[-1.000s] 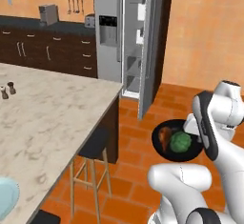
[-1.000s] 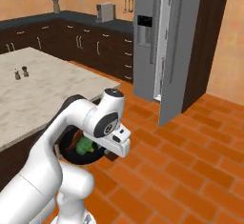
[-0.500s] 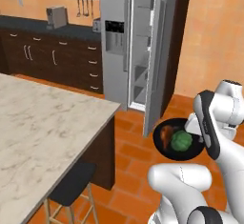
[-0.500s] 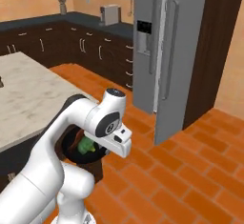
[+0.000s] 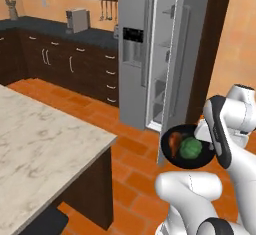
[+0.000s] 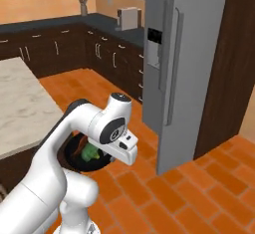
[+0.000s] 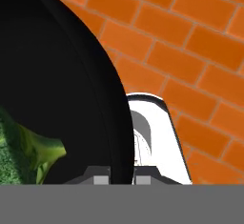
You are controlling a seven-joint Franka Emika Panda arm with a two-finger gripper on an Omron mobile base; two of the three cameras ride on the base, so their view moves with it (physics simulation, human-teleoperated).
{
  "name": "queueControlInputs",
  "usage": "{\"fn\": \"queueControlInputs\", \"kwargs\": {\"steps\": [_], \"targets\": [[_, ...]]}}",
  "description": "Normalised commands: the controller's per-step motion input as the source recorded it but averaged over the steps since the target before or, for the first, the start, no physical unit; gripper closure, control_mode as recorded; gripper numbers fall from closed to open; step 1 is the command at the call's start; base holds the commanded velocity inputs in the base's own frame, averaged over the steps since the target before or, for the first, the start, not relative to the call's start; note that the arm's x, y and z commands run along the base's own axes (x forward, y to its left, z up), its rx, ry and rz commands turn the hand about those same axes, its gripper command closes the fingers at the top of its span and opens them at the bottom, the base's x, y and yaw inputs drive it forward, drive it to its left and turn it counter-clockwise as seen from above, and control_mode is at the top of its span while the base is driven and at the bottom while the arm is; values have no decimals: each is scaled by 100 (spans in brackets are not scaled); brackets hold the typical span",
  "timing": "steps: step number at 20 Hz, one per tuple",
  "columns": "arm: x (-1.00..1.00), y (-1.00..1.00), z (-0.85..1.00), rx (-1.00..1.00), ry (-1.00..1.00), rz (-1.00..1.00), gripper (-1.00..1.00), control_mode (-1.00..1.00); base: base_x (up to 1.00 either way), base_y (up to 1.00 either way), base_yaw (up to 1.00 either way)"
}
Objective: Pick the chicken drumstick and broccoli from their plates and place them in the bowl. Then put the bowl in the fridge.
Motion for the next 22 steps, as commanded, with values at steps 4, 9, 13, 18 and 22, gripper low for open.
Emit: {"fn": "queueControlInputs", "kwargs": {"steps": [4,9,13,18,22], "targets": [[0,0,0,0,0,0,100,100,100,-46,37],[0,0,0,0,0,0,100,100,100,-41,44],[0,0,0,0,0,0,100,100,100,-33,46],[0,0,0,0,0,0,100,100,97,-19,47],[0,0,0,0,0,0,100,100,100,4,29]]}}
